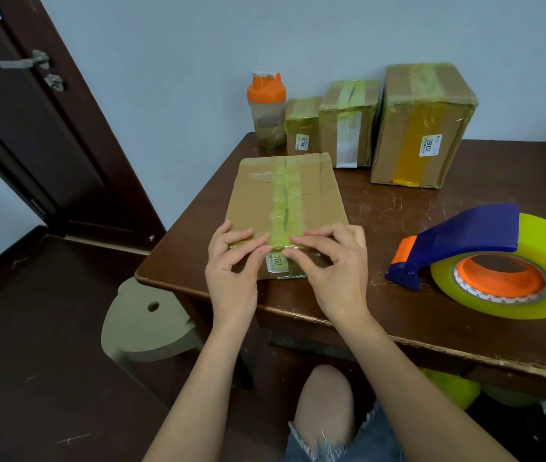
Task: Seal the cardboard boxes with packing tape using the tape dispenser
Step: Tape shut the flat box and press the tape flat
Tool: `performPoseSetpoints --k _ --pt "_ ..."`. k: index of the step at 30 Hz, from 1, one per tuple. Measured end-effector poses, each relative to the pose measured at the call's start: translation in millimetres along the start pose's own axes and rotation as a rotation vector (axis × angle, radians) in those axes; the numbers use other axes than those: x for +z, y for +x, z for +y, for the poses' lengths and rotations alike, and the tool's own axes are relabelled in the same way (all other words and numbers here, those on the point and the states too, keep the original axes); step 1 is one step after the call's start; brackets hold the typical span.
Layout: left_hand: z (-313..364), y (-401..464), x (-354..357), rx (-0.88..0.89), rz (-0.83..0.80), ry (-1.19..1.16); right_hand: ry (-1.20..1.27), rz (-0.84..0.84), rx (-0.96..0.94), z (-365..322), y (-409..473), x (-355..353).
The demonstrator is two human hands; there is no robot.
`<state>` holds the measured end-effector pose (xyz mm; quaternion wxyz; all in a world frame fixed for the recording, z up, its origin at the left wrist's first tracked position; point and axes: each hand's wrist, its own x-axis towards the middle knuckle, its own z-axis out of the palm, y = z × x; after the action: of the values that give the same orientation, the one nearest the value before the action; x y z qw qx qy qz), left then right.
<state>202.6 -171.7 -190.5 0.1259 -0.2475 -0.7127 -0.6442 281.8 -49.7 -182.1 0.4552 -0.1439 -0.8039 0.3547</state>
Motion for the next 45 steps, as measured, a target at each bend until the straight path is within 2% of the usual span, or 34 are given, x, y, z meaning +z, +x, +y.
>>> performPoseSetpoints --k 9,14,18,21,24,30,36,42,45 --pt "-9 4 -3 0.124 -0.037 0.061 -0.128 0.032 -0.073 4 -1 8" --pt "-9 7 1 0.143 0.001 0.091 -0.13 0.103 -0.097 1 -1 16" --pt "-8 8 -5 0.157 -0.044 0.077 -0.087 0.032 -0.114 6 -1 8" --pt "-6 8 -11 0.074 -0.049 0.026 0.006 -0.055 -0.071 12 0 -11" --pt "-6 7 -12 0.045 -0.013 -0.011 0.115 -0.06 0.005 14 0 -20" --pt "-11 14 -16 0.027 -0.065 -0.042 0.122 -0.076 0.109 9 7 -19" --pt "-11 12 -27 -0.049 -0.15 -0.212 0.175 -0.162 0.089 15 11 -37" --pt "-14 18 -27 -0.074 -0.162 -0.198 0.16 -0.175 0.026 22 15 -35" --pt "-17 16 -32 -0.089 -0.191 -0.222 0.245 -0.221 0.045 25 14 -39"
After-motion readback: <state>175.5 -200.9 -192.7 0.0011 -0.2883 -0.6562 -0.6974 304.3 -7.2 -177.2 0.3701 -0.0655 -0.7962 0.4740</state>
